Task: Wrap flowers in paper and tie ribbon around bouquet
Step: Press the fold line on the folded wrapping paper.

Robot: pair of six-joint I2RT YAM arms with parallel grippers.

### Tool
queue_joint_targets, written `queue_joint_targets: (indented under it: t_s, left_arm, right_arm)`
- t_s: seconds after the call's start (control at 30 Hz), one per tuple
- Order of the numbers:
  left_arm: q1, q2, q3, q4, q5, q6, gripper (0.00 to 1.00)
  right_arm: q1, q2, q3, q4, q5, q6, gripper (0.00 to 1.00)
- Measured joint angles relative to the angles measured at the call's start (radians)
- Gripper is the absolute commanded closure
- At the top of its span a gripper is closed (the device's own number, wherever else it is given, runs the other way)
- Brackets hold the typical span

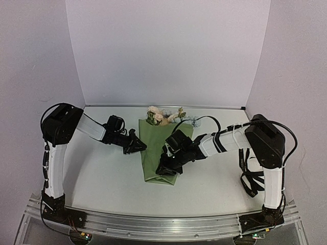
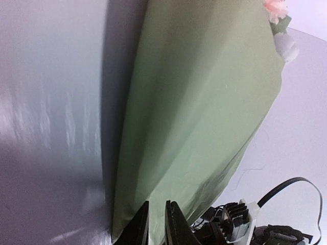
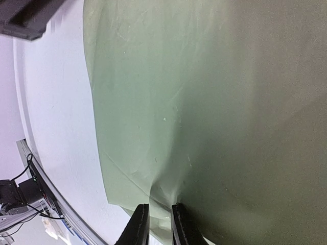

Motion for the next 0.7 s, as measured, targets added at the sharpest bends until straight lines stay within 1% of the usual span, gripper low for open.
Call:
queue_joint_targets:
  t_s: [0.23,0.53,0.7]
  left_arm:
    - [0.068,0.086,0.160,-0.057,-0.004,-0.002,0.85]
    - [0.159,0.249,0.448,-0.114,-0.021,-0.016,0.84]
    - [0.198,0.363,0.638,-0.123,-0.014,-0.037,0.83]
  right_arm:
    - [-0.006,0.000,-0.005,0.007,-0.014,-0.010,0.82]
    - [-0.010,-0.001,-0.014,0.017,-0.026,-0.019,0.82]
    - [-0.012,-0.006,-0.030,0.036,-0.029,-0.020,0.82]
